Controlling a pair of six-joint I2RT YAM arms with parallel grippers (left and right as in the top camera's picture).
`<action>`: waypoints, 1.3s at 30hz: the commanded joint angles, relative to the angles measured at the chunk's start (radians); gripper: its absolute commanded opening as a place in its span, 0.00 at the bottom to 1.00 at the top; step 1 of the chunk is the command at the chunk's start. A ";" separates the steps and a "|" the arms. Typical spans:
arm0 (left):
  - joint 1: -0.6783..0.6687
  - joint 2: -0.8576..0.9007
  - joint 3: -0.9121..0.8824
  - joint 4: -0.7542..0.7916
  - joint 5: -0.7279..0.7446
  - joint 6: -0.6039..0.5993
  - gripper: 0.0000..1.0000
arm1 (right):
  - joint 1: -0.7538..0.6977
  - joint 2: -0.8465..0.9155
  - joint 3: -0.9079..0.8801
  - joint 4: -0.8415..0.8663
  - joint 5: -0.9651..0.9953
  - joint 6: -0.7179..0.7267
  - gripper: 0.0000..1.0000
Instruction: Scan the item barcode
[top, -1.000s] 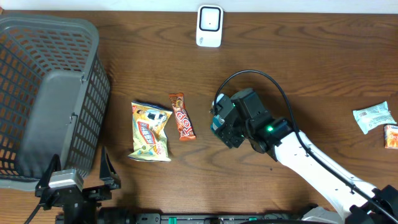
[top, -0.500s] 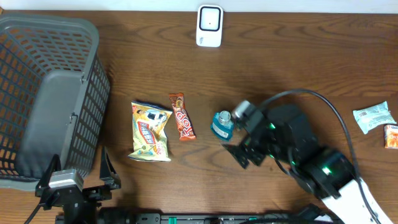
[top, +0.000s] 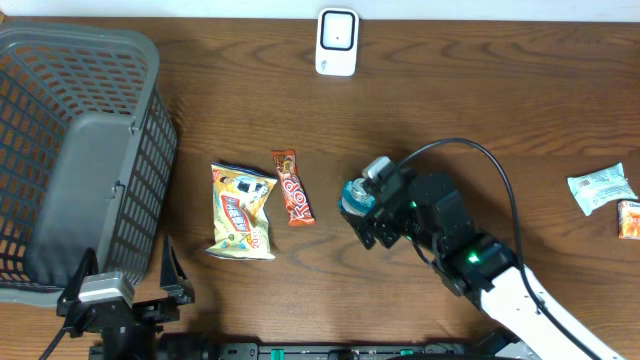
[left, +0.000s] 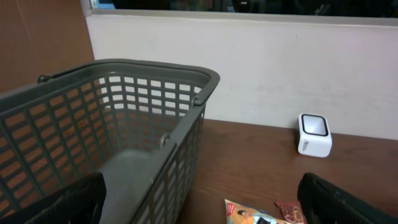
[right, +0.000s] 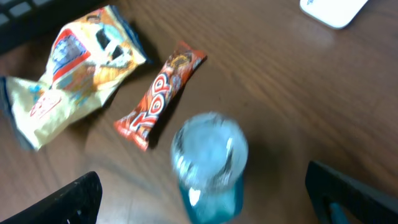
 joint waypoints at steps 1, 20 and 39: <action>-0.004 -0.002 0.002 0.005 -0.013 -0.009 0.98 | -0.002 0.068 -0.003 0.046 0.009 0.019 0.99; -0.004 -0.002 0.002 0.005 -0.013 -0.009 0.98 | -0.002 0.297 -0.003 0.217 0.126 0.019 0.37; -0.004 -0.002 0.002 0.005 -0.013 -0.009 0.98 | -0.003 0.021 0.016 0.092 -0.076 0.123 0.01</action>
